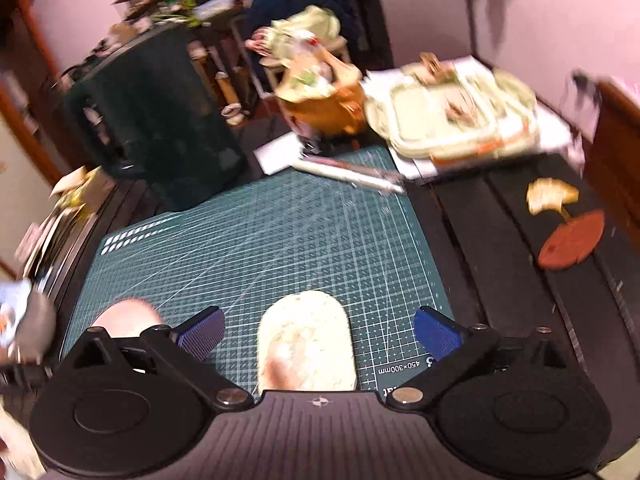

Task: Clean bowl
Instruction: 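Lower the bowl onto the mat with the left gripper while the right gripper sets down the sponge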

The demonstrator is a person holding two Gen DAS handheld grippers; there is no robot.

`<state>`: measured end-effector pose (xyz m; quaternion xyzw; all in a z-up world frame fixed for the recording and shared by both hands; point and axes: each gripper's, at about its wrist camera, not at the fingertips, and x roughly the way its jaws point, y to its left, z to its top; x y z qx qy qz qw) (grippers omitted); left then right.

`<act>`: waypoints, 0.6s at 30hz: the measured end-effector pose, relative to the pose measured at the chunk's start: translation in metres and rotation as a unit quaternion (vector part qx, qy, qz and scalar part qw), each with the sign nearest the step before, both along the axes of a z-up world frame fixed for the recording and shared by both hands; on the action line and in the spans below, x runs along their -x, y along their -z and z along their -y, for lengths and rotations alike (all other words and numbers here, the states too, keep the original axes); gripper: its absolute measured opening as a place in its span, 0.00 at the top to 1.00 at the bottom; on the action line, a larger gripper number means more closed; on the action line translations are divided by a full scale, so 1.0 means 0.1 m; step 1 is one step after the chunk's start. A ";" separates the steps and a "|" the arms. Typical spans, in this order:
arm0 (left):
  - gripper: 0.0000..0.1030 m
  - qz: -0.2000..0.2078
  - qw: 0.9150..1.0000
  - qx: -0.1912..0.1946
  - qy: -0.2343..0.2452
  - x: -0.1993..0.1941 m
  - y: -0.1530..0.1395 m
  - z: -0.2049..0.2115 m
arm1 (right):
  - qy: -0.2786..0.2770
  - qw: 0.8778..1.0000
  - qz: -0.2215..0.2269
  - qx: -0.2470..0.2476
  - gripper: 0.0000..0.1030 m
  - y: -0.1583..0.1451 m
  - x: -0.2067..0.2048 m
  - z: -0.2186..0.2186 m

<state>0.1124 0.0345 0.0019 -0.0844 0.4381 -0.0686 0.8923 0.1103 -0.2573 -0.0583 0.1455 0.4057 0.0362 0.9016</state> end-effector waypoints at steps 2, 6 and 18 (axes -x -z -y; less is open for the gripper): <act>0.19 0.024 1.000 -0.009 0.000 0.14 -0.17 0.01 | -0.012 1.000 0.010 0.006 0.01 -0.13 0.10 -0.04; 0.17 0.053 0.998 -0.023 -0.002 0.43 -0.55 0.03 | -0.035 0.999 0.015 0.037 0.01 -0.56 0.34 -0.18; 0.16 0.136 0.988 -0.065 0.013 1.43 -1.38 0.17 | -0.038 0.994 0.064 0.078 0.01 -1.40 1.35 -0.34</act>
